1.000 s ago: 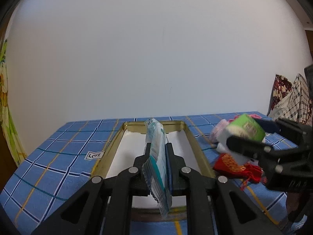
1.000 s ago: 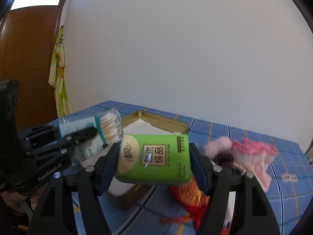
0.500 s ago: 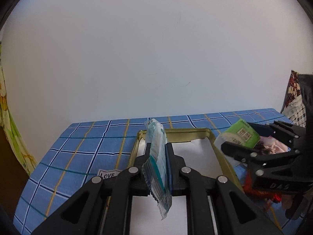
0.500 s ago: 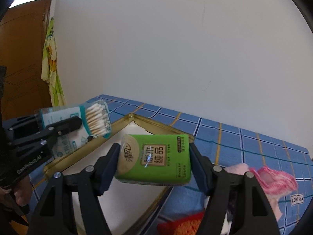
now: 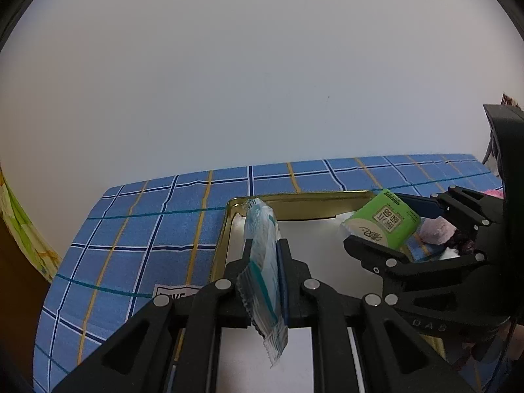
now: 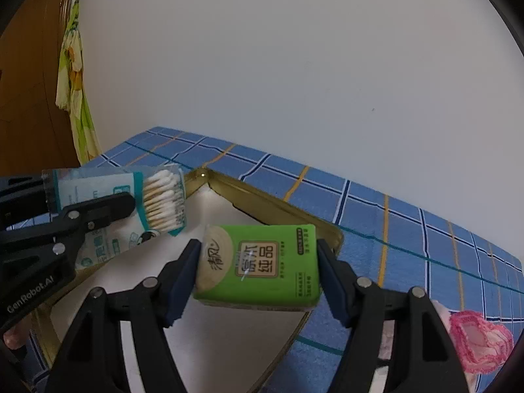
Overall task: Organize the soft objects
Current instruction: 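Lower both packs into the gold tin and open both tools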
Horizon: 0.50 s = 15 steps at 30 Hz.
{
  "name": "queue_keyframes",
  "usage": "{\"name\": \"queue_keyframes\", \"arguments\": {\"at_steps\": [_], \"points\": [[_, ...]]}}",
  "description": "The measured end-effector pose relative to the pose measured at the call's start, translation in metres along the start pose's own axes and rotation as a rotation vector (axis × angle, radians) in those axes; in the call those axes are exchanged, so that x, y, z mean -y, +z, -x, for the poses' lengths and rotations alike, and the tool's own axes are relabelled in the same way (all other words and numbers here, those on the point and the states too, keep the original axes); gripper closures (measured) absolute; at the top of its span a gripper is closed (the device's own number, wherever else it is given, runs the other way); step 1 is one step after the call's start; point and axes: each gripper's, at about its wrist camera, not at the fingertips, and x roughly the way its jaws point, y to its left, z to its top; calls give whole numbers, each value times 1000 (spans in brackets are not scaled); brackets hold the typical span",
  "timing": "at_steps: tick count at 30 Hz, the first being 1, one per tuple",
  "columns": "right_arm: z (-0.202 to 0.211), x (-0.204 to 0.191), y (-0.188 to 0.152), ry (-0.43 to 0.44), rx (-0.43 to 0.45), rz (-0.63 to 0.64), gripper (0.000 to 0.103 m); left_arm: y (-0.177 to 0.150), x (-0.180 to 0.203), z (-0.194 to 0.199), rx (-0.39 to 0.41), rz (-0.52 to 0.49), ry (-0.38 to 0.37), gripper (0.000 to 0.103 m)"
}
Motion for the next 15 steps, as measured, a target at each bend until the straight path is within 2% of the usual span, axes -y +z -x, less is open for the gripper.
{"name": "queue_keyframes", "arguments": {"at_steps": [6,7,8,9,10,11,12,13,14,15], "points": [[-10,1,1,30,-35,-6,31,2,2,-9,-27,-3,6,90],[-11,1,0,34,-40,-1,25,4,2,-11,-37,-3,5,89],[-9,0,-1,20,-36,5,12,3,3,-12,-48,-3,-3,88],[-7,1,-2,12,-24,3,7,3,6,-11,-54,-1,-9,88],[-4,2,-2,12,-13,0,6,3,7,-8,-50,4,-5,82],[2,4,-4,27,-3,-3,6,3,7,-5,-46,7,4,68],[6,5,-5,34,1,-4,6,2,8,0,-32,12,16,58],[13,8,-7,33,9,-3,6,1,7,4,-17,18,24,37],[22,11,-10,32,16,-2,6,-1,6,13,11,30,33,27],[29,15,-12,34,22,-2,6,-2,4,20,37,38,30,27]]}}
